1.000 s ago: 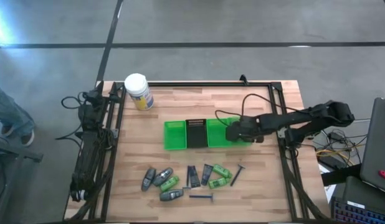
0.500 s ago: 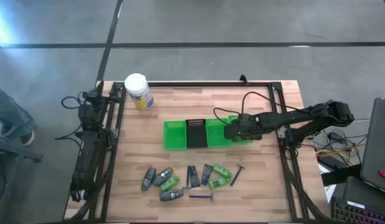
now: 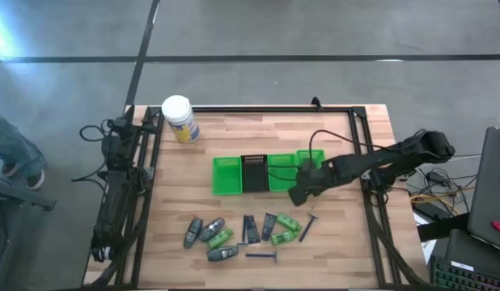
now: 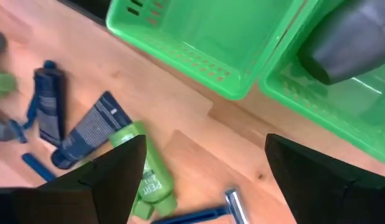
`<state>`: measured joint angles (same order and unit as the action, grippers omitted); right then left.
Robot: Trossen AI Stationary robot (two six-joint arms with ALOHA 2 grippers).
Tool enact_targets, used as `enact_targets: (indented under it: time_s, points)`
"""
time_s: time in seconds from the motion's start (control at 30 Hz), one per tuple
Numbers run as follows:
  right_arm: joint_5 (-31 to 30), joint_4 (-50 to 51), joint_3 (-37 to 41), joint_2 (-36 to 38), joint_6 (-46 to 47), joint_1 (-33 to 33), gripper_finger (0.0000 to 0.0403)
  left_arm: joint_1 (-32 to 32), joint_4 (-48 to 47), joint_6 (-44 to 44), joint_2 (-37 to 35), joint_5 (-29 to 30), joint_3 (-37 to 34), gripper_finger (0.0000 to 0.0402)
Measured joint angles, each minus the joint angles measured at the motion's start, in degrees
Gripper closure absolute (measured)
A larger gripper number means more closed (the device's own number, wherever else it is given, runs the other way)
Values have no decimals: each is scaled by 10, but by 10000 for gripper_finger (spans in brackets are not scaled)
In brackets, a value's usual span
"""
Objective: Pick & Place Travel size toiletries
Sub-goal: Put the green shampoo into the middle green basket
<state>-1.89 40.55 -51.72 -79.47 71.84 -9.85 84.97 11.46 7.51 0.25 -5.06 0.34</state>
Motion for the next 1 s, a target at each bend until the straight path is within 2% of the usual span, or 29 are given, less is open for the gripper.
enact_targets:
  time_s: [0.23,0.4,0.53,0.8,1.0]
  points:
    - [2,-5,-19,-29,-3,-10,111,0,0,0,1,0,0,87]
    - [21,-11,-51,-67,-70,-42,116,0,-1,0,1,0,0,87]
    - [24,2,-89,-121,-157,-74,96,0,-1,0,1,0,0,87]
    - [56,66,-171,-230,-255,-92,37,0,-1,0,1,0,0,87]
    - [53,60,-192,-270,-283,-98,41,0,-2,0,2,0,0,87]
